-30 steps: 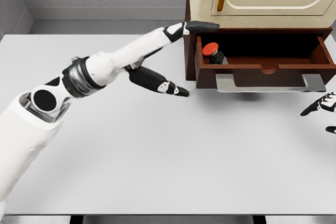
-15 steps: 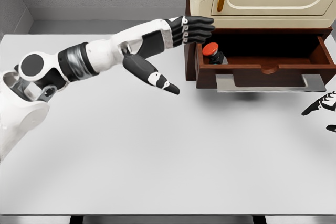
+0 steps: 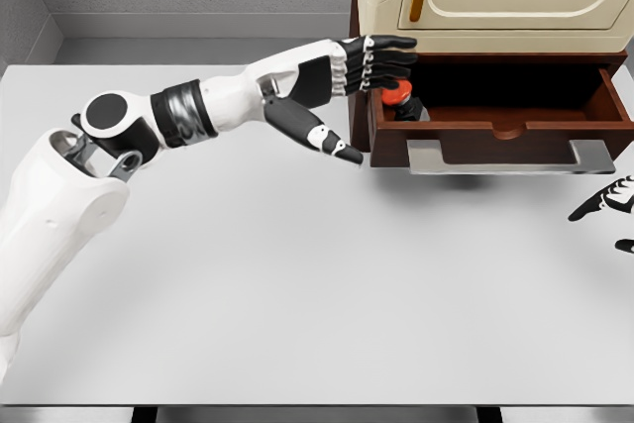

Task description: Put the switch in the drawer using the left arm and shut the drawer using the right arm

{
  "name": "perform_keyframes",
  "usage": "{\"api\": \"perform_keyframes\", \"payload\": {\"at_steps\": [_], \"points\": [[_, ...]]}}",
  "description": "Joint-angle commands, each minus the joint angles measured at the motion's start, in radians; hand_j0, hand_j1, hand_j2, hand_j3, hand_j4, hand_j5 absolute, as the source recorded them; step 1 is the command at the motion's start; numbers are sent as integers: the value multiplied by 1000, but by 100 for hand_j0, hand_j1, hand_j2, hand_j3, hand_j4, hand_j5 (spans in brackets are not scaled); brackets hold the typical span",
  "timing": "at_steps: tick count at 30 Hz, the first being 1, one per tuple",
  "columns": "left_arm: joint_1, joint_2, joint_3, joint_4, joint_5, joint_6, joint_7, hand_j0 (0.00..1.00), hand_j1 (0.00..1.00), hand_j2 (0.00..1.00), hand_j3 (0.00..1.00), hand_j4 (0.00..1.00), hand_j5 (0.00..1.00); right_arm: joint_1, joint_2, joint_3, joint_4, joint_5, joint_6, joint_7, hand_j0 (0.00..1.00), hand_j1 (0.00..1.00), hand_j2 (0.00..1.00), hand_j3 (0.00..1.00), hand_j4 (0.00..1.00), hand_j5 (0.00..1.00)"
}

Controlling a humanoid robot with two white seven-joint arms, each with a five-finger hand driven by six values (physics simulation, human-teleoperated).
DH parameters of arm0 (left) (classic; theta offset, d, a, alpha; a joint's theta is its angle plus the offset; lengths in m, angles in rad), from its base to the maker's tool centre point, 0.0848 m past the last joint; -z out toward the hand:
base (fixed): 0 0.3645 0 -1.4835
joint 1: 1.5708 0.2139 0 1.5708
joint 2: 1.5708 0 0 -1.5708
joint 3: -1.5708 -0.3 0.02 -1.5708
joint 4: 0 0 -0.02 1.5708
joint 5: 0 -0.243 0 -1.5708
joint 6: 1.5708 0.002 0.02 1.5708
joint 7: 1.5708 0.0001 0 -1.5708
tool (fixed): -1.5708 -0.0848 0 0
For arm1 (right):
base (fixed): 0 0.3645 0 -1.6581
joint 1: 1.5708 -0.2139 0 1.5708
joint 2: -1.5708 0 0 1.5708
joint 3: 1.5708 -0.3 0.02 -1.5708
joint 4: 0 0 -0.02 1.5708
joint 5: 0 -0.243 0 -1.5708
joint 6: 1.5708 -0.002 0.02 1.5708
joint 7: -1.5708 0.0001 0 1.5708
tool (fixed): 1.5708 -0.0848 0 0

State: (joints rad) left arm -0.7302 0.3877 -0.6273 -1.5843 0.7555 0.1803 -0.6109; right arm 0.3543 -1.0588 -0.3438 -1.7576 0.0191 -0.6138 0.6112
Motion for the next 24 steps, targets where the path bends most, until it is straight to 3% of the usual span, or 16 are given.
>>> {"api": "perform_keyframes", "payload": {"at_steps": [1, 8, 24], "points": [[0, 6, 11, 10, 4, 1, 0, 100, 100, 100, 100, 100, 100, 0, -1, 0, 0, -7, 3, 0, 71, 71, 71, 71, 71, 71], [-3, -35, 1, 118, -67, -1, 0, 100, 100, 100, 100, 100, 100, 0, -1, 0, 0, -7, 3, 0, 72, 72, 72, 72, 72, 72], [-2, -176, -2, 161, -189, -2, 0, 100, 100, 100, 100, 100, 100, 5, -1, 8, 0, -7, 3, 0, 73, 73, 73, 73, 73, 73]]}}
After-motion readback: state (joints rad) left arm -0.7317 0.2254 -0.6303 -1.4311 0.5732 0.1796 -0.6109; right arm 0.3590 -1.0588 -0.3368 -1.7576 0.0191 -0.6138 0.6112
